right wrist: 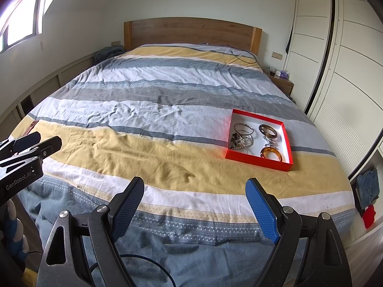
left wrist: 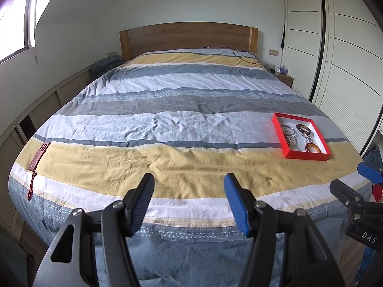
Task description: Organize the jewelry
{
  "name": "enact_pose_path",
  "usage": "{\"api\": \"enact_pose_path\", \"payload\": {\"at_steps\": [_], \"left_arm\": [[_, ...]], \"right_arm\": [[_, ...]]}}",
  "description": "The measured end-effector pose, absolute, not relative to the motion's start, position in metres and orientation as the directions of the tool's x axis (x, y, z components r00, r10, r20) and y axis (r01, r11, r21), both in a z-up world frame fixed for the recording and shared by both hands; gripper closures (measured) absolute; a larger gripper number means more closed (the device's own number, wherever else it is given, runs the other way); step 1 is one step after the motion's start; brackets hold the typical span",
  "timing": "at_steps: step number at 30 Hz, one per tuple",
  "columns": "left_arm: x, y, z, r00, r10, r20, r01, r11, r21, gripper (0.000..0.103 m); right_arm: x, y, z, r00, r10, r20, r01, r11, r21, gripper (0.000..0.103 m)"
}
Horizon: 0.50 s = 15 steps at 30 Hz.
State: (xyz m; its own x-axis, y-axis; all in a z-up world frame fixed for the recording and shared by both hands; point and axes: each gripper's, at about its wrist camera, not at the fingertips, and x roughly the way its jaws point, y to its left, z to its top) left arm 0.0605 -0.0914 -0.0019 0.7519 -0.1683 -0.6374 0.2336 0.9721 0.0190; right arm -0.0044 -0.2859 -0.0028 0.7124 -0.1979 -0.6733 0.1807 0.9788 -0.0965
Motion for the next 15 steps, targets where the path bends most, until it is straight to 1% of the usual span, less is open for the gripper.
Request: {"api": "enact_pose_path", "payload": {"at_steps": [15], "left_arm": [[0.0589, -0.0919, -0.0034, 0.749, -0.174, -0.639, 0.240, 0.971, 0.017, 0.045]], "right_arm": [[-0.0047, -0.2856, -0.0034, 0.710, -0.196, -0.676, 0.178, 0.979, -0.096, 0.017]]}}
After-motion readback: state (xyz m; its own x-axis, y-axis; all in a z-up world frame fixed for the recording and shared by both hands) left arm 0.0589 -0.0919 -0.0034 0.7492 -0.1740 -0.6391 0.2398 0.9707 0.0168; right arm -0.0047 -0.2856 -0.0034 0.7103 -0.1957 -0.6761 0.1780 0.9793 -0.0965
